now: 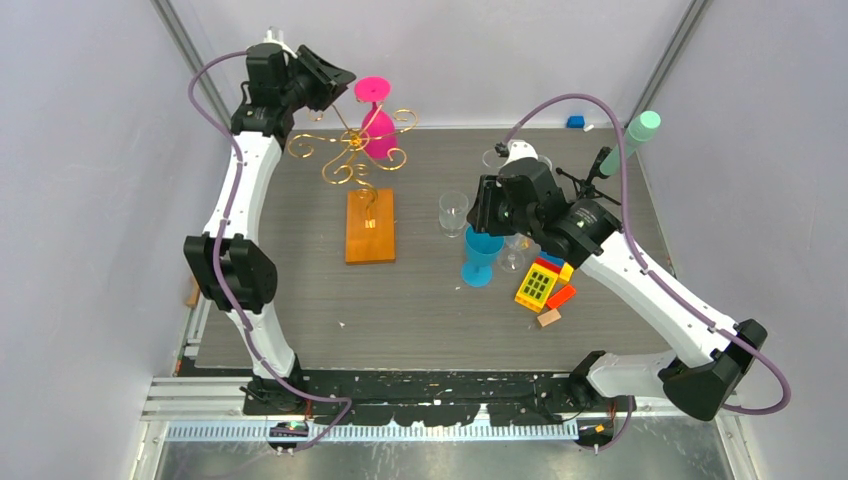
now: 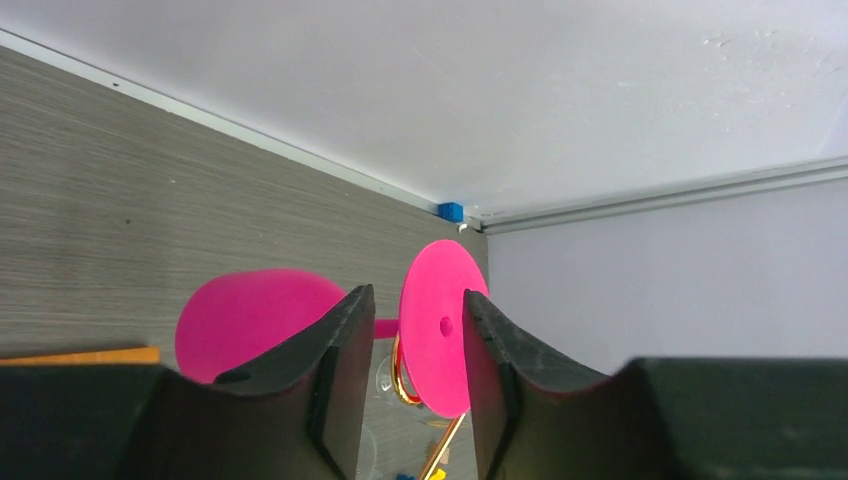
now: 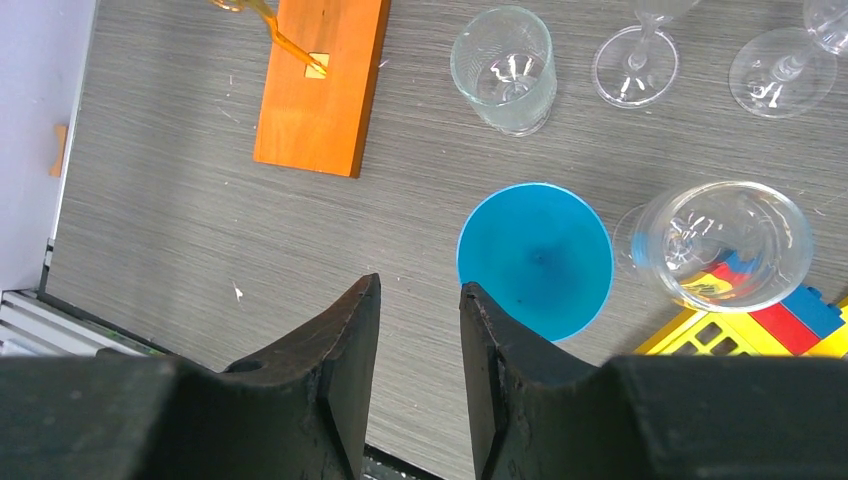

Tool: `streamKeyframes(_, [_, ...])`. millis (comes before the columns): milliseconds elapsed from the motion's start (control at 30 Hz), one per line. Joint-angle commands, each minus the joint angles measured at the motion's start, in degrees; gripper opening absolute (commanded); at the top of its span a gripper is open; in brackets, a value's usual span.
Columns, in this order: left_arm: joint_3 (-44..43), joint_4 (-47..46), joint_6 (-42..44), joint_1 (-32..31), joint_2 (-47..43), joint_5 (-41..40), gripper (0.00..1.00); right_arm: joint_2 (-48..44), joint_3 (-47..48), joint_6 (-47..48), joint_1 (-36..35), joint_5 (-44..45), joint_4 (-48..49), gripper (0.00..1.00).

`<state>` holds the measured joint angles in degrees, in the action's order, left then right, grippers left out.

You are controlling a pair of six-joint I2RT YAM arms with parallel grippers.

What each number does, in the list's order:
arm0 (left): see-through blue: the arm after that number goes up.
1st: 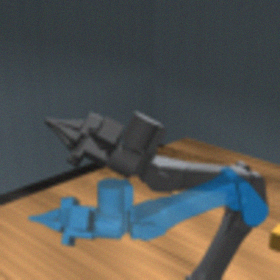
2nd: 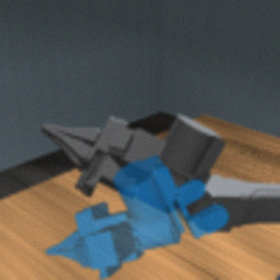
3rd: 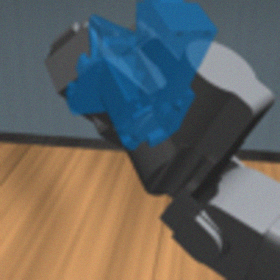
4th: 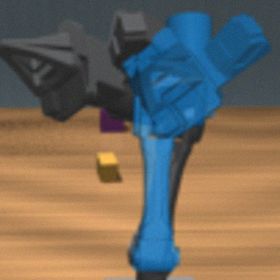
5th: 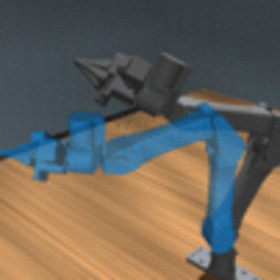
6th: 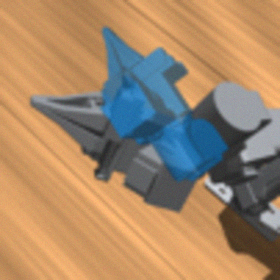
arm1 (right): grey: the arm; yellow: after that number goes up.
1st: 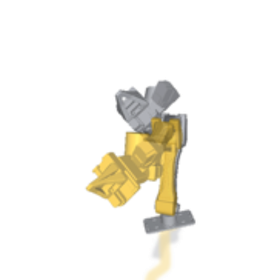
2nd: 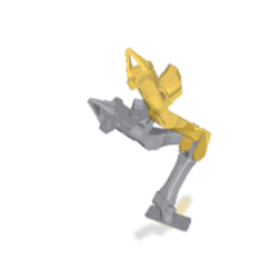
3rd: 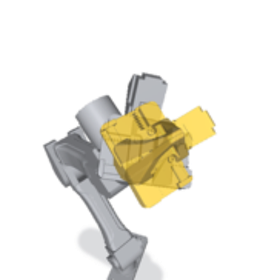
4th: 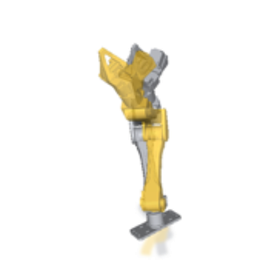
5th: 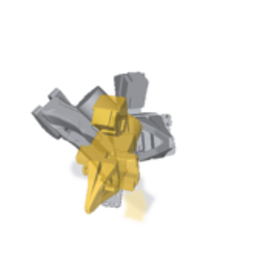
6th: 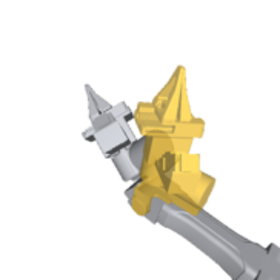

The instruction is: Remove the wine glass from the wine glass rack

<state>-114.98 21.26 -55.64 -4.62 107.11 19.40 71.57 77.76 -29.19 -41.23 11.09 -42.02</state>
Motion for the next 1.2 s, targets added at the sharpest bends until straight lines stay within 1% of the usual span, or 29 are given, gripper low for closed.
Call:
streamKeyframes(0, [-0.94,-0.13,3.9,-0.12,-3.62,-1.95,0.43,-1.95,-0.3,-0.87,0.1,0.61,2.98,0.4])
streamKeyframes(67, [-0.97,0.18,3.89,-0.12,-3.44,-1.42,0.46,-1.55,-0.08,-1.03,0.1,0.35,3.06,0.4])
streamKeyframes(233, [-1.0,0.32,2.86,-0.13,-1.93,0.61,0.49,-1.45,-0.36,-1.58,0.1,-0.3,3.69,0.4])
streamKeyframes(367, [-1.71,0.28,1.72,-0.29,-0.62,2.22,0.49,-1.67,-0.55,-1.75,0.1,-0.28,3.78,0.4])
streamKeyframes(533, [-1.92,-0.72,0.5,-0.48,0.43,4.07,0.45,-1.78,-0.42,-1.75,0.12,-0.03,3.78,0.4])
streamKeyframes(700, [-2.53,-1.39,-0.02,-0.5,1.56,6.79,0.44,-1.98,-0.6,-1.75,0.1,0.0,3.72,0.4])
streamKeyframes(767, [-2.49,-1.58,-0.21,-0.48,1.63,7.03,0.4,-2.17,-0.73,-1.82,0.1,0.23,3.76,0.4])
streamKeyframes(867, [-1.96,-2.77,-0.79,-0.47,1.29,7.14,0.29,-2.37,-0.92,-1.76,0.06,0.46,3.75,0.4])
streamKeyframes(933, [-2.11,-2.97,-1.0,-0.48,1.33,7.4,0.26,-2.44,-0.95,-1.76,0.09,0.55,3.78,0.4])
streamKeyframes(1067, [-2.08,-3.5,-1.67,-0.48,1.48,8.21,0.13,-2.55,-1.11,-1.84,0.1,0.68,3.74,0.4])
streamKeyframes(1167, [-1.74,-4.62,-2.57,-0.48,1.35,8.86,0.08,-2.64,-1.29,-1.84,0.11,0.74,3.78,0.4])
